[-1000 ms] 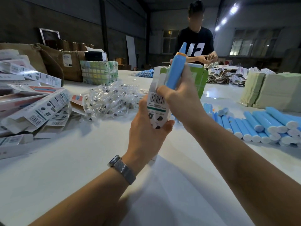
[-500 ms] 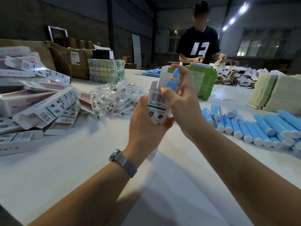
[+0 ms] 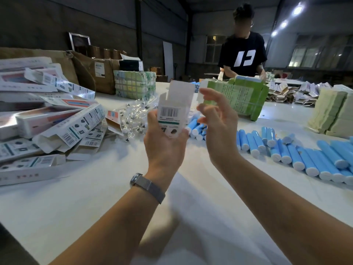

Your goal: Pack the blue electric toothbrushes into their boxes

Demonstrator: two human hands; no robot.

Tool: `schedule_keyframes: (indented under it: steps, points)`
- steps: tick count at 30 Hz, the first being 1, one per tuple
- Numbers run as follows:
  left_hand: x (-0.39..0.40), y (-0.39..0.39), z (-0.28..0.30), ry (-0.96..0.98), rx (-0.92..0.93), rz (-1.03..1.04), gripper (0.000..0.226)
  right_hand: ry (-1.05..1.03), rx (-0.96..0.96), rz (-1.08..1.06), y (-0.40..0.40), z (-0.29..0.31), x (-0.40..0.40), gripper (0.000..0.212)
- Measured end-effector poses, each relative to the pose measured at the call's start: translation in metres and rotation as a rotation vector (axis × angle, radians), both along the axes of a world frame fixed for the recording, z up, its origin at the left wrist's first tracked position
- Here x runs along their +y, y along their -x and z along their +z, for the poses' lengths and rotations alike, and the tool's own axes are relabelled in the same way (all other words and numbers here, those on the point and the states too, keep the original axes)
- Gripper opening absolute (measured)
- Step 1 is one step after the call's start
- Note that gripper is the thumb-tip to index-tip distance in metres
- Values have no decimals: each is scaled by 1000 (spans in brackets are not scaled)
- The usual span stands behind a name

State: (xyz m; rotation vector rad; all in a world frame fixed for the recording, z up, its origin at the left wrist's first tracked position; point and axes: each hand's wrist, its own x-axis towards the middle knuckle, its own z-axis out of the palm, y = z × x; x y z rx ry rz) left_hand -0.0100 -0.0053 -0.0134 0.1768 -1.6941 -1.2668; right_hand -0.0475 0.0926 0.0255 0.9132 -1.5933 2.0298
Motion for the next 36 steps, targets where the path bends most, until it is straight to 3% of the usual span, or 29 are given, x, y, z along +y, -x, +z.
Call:
schedule_keyframes:
  steps: [2, 3, 6, 7, 12, 16, 20, 25, 30, 32, 36]
  points:
    - [-16, 2, 1, -105, 15, 66, 59, -65, -4, -132, 19, -11, -16, 27]
    - [-24, 2, 1, -157, 16, 91, 59, -253, 52, -204, 31, -18, -26, 26]
    - [-36, 4, -2, -208, -2, 165, 63, -1067, 210, -343, 64, -46, -58, 37]
    - [-37, 4, -2, -188, 0, 182, 64, -1223, 228, -366, 73, -53, -68, 41]
    - [-38, 7, -6, -190, 34, 174, 66, -1422, 262, -350, 101, -68, -110, 44]
    - [-35, 7, -7, -135, 62, 169, 71, -1373, 202, -351, 107, -65, -126, 25]
    - [-32, 10, -8, -98, 54, 180, 73, -1255, 238, -359, 106, -58, -116, 23]
    - [-22, 9, -9, -44, 87, 62, 55, -587, 11, -263, 84, -15, -76, 7]
    - [9, -1, -10, 121, 110, -53, 61, 4, 6, -132, 27, 41, 11, 7]
    - [21, -4, -11, 141, 105, -109, 68, 117, 43, -54, -1, 52, 43, 8]
    - [33, -8, -13, 211, 103, -170, 77, 88, 260, -46, -47, 52, 79, 14]
